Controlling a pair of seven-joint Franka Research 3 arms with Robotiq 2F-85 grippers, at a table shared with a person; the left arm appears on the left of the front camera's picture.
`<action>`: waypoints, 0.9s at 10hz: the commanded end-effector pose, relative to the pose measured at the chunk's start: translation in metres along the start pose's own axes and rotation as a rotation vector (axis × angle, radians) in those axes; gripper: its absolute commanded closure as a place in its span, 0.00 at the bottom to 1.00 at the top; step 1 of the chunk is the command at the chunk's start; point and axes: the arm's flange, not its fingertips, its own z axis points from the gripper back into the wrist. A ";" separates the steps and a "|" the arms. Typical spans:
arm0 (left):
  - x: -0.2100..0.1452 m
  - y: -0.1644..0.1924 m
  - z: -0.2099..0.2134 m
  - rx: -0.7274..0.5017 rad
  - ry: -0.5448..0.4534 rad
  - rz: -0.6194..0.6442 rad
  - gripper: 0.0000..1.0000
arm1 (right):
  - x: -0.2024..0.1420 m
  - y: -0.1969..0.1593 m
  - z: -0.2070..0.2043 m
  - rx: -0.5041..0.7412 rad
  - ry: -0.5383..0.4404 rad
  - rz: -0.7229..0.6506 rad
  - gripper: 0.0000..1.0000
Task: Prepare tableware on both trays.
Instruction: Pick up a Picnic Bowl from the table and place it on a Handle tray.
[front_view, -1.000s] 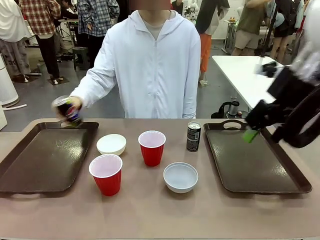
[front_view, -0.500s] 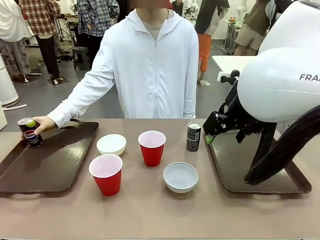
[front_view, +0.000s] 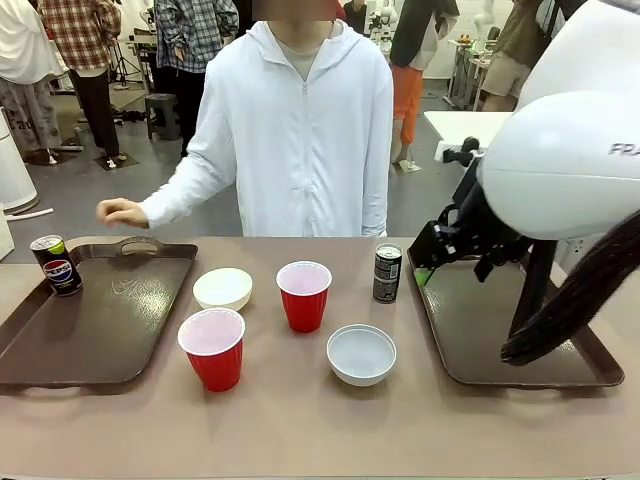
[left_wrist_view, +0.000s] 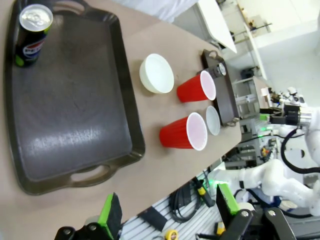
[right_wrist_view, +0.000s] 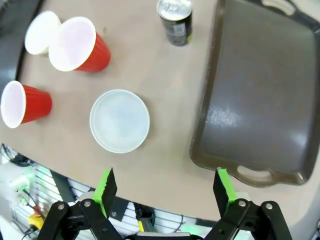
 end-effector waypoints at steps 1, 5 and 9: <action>0.000 0.000 0.001 -0.013 -0.008 -0.001 0.00 | 0.040 0.038 -0.052 -0.022 0.074 0.004 0.00; 0.000 0.000 0.001 -0.013 -0.008 -0.001 0.00 | 0.065 0.067 -0.124 -0.134 0.169 0.010 0.00; 0.000 0.000 0.001 -0.013 -0.008 -0.001 0.00 | 0.056 0.053 -0.161 -0.130 0.222 -0.028 0.00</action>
